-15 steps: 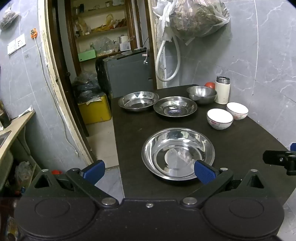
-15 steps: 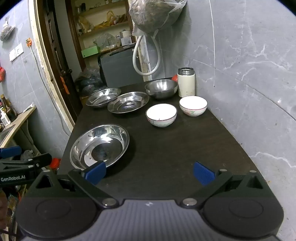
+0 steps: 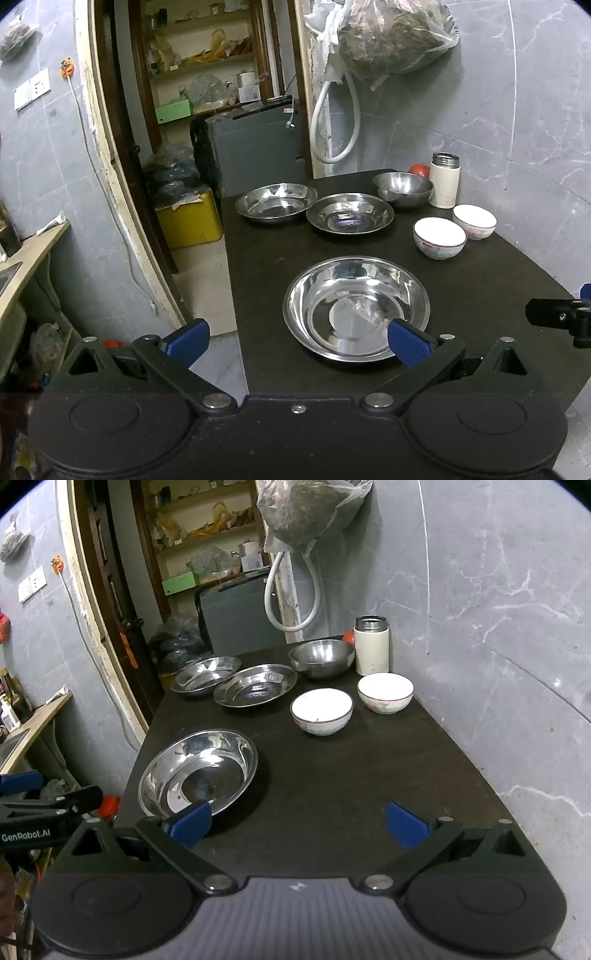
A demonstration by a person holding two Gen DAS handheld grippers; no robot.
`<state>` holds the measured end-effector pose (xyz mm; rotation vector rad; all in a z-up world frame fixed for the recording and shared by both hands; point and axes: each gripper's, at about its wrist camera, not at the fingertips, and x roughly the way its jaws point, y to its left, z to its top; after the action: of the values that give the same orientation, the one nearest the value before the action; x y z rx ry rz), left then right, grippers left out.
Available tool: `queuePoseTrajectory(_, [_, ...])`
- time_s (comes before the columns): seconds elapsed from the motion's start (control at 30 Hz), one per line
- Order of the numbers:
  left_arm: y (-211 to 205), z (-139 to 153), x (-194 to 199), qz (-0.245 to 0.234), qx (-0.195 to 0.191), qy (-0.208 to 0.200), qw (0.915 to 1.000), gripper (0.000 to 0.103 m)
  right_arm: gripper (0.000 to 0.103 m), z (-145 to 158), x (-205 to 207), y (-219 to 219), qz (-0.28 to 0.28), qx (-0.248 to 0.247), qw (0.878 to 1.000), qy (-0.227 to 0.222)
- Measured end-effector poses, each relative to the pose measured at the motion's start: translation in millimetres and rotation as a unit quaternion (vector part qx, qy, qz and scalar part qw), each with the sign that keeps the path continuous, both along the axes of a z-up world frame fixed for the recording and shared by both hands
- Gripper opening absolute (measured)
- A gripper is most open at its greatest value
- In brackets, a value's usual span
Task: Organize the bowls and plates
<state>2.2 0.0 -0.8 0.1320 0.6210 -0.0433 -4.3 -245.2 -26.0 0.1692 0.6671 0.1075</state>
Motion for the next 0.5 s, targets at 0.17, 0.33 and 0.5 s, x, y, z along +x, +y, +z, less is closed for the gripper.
queuePoseTrajectory(0.17, [0.6,0.2,-1.1,0.000,0.001,0.000,1.0000,0.102,0.103,-0.5,1.3,0.4,0.002,0.000,1.000,0.001])
queuePoseTrajectory(0.33, [3.3,-0.1,-1.1,0.000,0.002,0.000,1.0000,0.102,0.103,-0.2,1.6,0.3,0.004,0.000,1.000,0.001])
queuePoseTrajectory(0.5, [3.1,-0.5,-1.3,-0.001,0.002,-0.001,1.0000,0.102,0.103,-0.2,1.7,0.6,0.004,0.000,1.000,0.001])
